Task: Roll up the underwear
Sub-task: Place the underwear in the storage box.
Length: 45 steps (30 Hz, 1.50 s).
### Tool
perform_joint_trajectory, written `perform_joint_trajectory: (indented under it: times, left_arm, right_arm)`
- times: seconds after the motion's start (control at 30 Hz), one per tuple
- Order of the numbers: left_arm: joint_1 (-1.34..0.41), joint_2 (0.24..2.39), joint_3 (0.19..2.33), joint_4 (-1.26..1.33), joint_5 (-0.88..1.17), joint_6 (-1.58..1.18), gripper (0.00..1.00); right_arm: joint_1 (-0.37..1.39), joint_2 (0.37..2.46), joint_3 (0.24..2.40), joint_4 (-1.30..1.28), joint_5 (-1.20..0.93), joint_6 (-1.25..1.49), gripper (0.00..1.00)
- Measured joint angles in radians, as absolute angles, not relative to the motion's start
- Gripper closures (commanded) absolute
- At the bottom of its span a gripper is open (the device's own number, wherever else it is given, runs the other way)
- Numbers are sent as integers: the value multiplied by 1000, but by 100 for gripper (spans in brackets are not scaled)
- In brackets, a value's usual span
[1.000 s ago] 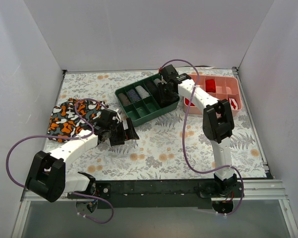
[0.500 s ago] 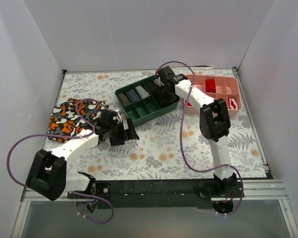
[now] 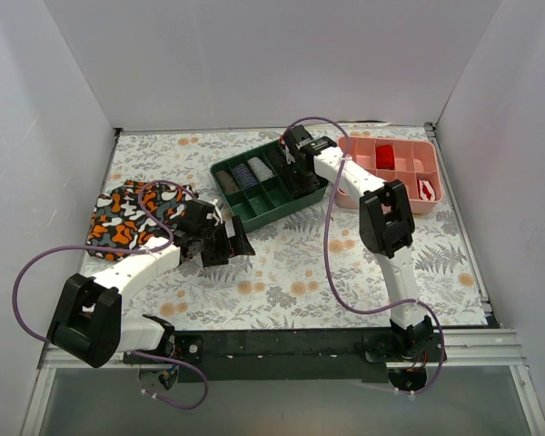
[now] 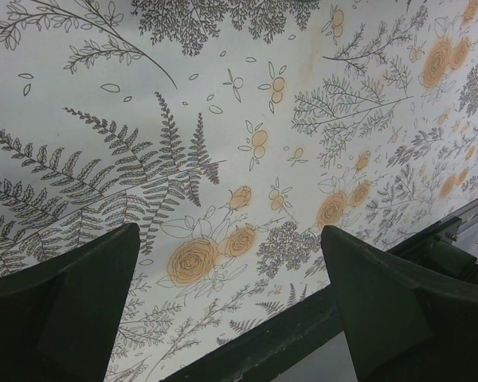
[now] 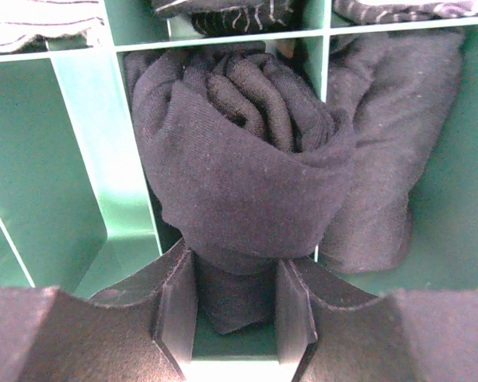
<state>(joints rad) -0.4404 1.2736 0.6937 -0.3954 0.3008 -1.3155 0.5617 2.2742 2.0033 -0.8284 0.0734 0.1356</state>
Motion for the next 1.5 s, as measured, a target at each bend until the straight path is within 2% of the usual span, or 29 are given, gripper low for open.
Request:
perform_joint_trajectory:
  times: [0.4,0.6,0.8,0.83,1.1,1.2,1.27,1.3,1.33,1.37,1.43,1.5]
  left_arm:
    - [-440,1274,692,-395,309,-1316,2]
    - [-440,1274,680,-393,315,-1316,2]
    - [-440,1274,680,-393,315,-1315,2]
    - [-440,1274,680,-393,315,-1315,2]
    - [-440,1272,680,-397,316,-1314,2]
    - [-440,1269,680,-399,315,-1313,2]
    - [-440,1268,680,-404,315,-1313,2]
    - [-440,1268,680,-406,315,-1313,2]
    - [-440,1268,680,-410,315,-1313,2]
    - [-440,1268,680,-411,315,-1313,2]
    - [-440,1267,680,-413,315,-1313,2]
    - [-440,1264,680,-417,315,-1313,2]
  right_arm:
    - [563,2318,2085,-1002,0,107,99]
    - [564,2314,2066,-987,-4,101,79]
    - [567,2285,2022,-940,7,98,52]
    - [568,2280,2014,-931,8,97,29]
    - [575,2163,2006,-857,22,67,24]
    - [579,2128,1992,-835,32,67,26]
    - [582,2098,1961,-815,41,67,36]
    - [583,2085,1948,-808,46,67,45]
    - [583,2074,1937,-802,50,67,66]
    - [584,2067,1930,-795,57,69,75]
    - [583,2064,1922,-776,73,70,90]
    - [579,2068,1920,-767,81,81,95]
